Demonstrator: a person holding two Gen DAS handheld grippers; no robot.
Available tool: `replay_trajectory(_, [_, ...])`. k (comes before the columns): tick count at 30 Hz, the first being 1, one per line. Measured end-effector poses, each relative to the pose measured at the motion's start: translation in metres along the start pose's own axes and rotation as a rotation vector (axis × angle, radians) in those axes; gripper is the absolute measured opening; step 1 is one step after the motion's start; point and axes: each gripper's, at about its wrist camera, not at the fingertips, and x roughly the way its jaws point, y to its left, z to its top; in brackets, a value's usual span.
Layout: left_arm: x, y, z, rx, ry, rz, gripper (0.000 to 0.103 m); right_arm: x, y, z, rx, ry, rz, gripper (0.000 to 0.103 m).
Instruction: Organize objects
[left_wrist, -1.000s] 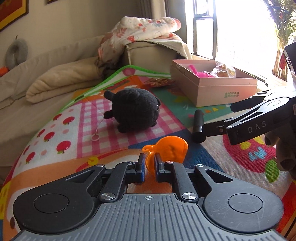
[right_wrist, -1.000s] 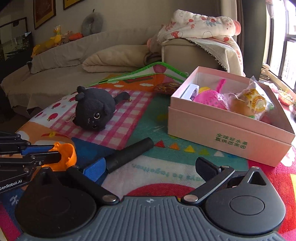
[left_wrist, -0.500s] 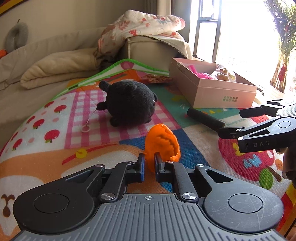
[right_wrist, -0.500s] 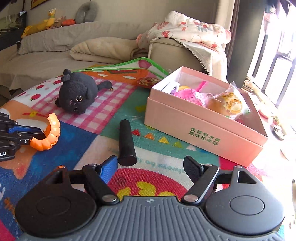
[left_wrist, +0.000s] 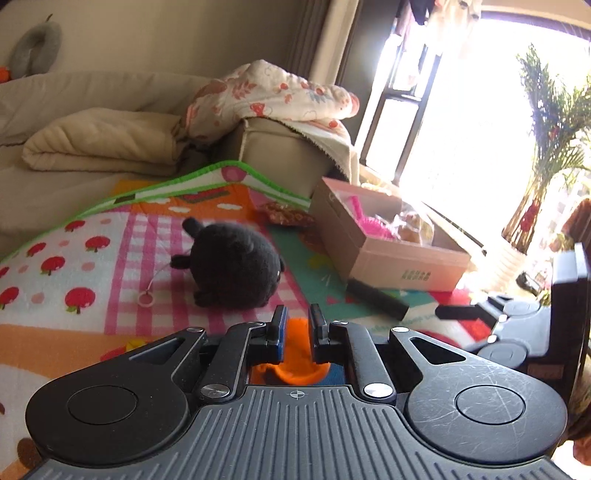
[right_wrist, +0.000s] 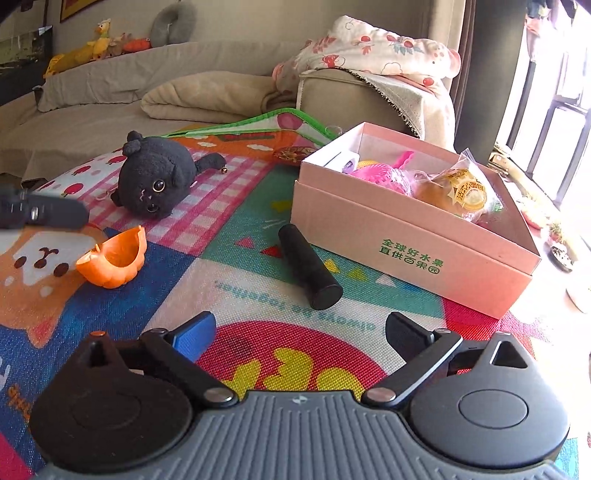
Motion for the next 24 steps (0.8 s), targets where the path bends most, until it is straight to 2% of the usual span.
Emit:
replay_trajectory(2, [0.008,-0.004,0.029,0.021,-0.008,-0.053,0.013,-0.001,0.002,-0.001,-0.022,-0.005,0.006,0.101])
replay_trajectory(4, [0.027,-0.011,0.058,0.115,0.007,-0.092,0.015,-0.002,0.002,-0.003,-0.032,-0.009,0.029,0.103])
replay_trajectory(6, [0.060,-0.018,0.087,0.209,0.043,-0.066,0.018,-0.001,0.003,-0.003,-0.033,-0.004,0.048,0.103])
replay_trajectory(7, [0.078,-0.019,0.100,0.212,0.073,-0.045,0.017,-0.001,0.003,-0.003,-0.030,-0.003,0.053,0.103])
replay_trajectory(8, [0.100,-0.017,0.113,0.179,0.117,-0.038,0.018,0.000,0.002,-0.004,-0.022,-0.001,0.059,0.103])
replay_trajectory(10, [0.143,-0.001,0.135,0.020,0.197,-0.038,0.018,0.000,-0.001,-0.004,-0.003,0.004,0.079,0.103])
replay_trajectory(12, [0.183,0.022,0.149,-0.143,0.240,-0.014,0.018,0.002,-0.005,-0.004,0.019,0.009,0.097,0.103])
replay_trajectory(13, [0.200,0.027,0.154,-0.180,0.240,0.010,0.018,0.003,-0.006,-0.004,0.030,0.016,0.105,0.103])
replay_trajectory(17, [0.260,0.037,0.169,-0.209,0.203,0.108,0.018,0.006,-0.011,-0.003,0.061,0.032,0.130,0.103])
replay_trajectory(21, [0.311,0.037,0.167,-0.200,0.295,0.112,0.018,0.006,-0.012,-0.004,0.073,0.027,0.139,0.103])
replay_trajectory(23, [0.325,0.031,0.157,-0.147,0.352,0.127,0.019,0.005,-0.015,-0.004,0.087,0.021,0.142,0.103])
replay_trajectory(24, [0.325,0.027,0.153,-0.110,0.348,0.133,0.018,0.005,-0.017,-0.004,0.098,0.019,0.141,0.103])
